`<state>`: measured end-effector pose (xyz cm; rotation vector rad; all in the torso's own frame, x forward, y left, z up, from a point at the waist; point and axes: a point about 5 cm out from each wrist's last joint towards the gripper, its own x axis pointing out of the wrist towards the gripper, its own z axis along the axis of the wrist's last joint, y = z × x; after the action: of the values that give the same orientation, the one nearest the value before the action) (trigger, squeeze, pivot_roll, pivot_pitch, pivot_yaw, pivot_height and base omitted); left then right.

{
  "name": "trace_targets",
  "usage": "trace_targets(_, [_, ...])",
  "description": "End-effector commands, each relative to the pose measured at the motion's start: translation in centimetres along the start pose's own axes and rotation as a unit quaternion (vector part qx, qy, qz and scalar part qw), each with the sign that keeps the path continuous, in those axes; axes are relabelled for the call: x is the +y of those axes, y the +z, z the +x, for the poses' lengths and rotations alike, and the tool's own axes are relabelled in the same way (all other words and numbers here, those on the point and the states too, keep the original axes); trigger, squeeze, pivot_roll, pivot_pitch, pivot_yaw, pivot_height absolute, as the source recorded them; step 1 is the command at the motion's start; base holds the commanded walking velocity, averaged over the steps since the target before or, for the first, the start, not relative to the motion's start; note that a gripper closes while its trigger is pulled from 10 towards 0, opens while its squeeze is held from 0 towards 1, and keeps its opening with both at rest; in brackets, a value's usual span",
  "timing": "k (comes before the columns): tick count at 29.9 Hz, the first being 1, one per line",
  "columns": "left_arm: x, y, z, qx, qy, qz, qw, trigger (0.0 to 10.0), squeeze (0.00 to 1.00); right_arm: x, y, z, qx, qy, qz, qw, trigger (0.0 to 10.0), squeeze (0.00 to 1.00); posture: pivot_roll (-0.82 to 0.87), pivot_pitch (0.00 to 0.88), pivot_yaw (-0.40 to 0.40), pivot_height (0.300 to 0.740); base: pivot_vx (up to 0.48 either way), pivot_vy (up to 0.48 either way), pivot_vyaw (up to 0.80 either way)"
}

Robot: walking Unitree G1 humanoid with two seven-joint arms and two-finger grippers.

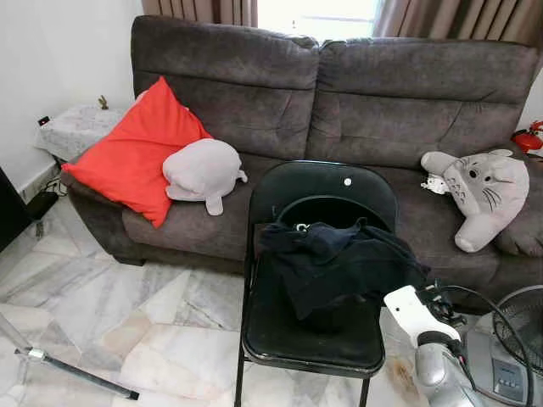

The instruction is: Hang hanger

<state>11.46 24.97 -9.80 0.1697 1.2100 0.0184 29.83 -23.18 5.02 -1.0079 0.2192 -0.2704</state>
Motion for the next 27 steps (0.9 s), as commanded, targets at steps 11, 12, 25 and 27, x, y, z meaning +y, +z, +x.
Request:
trace_targets(11, [0.28,-0.26,-0.06,0.005,0.005,0.003,1.000,10.0,0.00,-0.52,1.22,0.87,-0.056,-0.022,-0.047,0.997,10.0,0.00,0.06,0.000,-0.001,0.740,0.000,0.000,0.00])
trace_targets(12, [0.28,-0.26,-0.06,0.005,0.005,0.004,1.000,10.0,0.00,-0.58,1.25,0.88,-0.058,-0.029,-0.047,0.997,10.0,0.00,0.06,0.000,0.000,0.740,0.000,0.000,0.00])
trace_targets(25, [0.30,-0.22,-0.06,0.004,0.005,0.005,1.000,10.0,0.00,-0.69,1.33,1.23,-0.045,-0.042,-0.020,0.998,10.0,0.00,0.06,0.000,0.002,0.740,0.000,0.000,0.00])
trace_targets(27, [0.29,-0.22,-0.06,0.004,0.005,0.005,1.000,10.0,0.00,-0.82,1.50,1.38,-0.049,-0.044,-0.019,0.998,10.0,0.00,0.07,0.000,0.001,0.740,0.000,0.000,0.00])
